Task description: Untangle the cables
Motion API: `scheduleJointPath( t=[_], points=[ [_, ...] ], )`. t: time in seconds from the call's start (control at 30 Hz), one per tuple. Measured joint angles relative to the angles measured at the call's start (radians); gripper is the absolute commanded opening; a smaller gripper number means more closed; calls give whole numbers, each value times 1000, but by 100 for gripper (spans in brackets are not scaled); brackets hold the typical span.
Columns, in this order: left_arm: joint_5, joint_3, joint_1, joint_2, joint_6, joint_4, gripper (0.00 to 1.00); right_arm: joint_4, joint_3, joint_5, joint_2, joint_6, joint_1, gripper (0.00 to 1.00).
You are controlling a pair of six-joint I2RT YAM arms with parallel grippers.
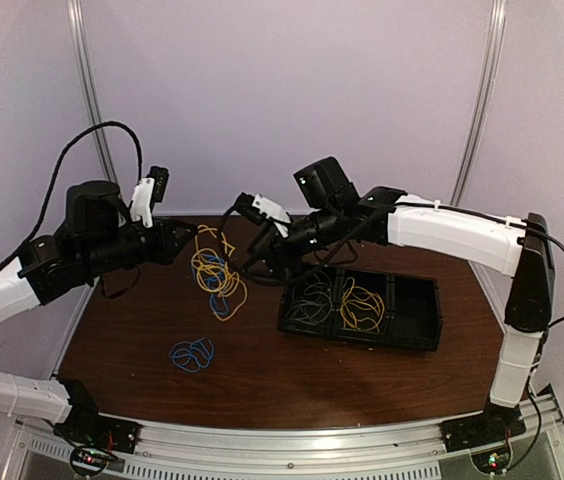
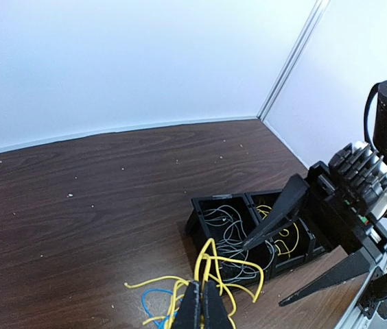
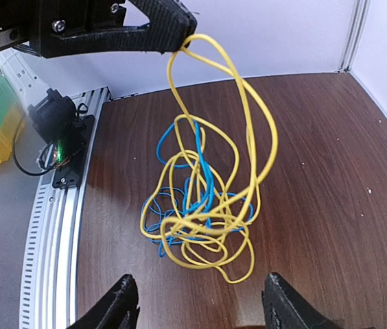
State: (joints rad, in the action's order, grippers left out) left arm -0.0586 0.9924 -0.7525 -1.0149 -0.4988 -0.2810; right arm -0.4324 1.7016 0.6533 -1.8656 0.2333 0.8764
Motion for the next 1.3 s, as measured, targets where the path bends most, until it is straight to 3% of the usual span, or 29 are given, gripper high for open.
scheduleJointPath(
  t=[0.3,0.5,0.57,0.6,0.63,0.73,0.8,1.0,1.3],
  points=[
    [11,-24,0,36,-12,-2,0,-8,72,13,-66,1,57,56],
    [11,-39,0,45,-13,0,0,7,95,0,-76,-3,68,25],
    [11,-47,0,46,-13,0,0,10,95,-8,-76,-7,68,5],
    [11,-51,0,47,-13,0,0,12,95,-9,-76,-8,68,0],
    [10,-57,0,48,-13,0,0,14,95,-10,-76,-8,67,0],
    [5,-71,0,48,-14,-2,34,18,95,-14,-76,-13,67,0],
    [-8,-74,0,48,-13,-7,44,18,95,-11,-75,-13,67,0],
    [-10,-175,0,128,-29,52,52,-46,174,51,-75,-8,68,0],
    [130,-425,-4,177,-69,281,56,-89,394,108,-74,-9,72,0]
  ],
)
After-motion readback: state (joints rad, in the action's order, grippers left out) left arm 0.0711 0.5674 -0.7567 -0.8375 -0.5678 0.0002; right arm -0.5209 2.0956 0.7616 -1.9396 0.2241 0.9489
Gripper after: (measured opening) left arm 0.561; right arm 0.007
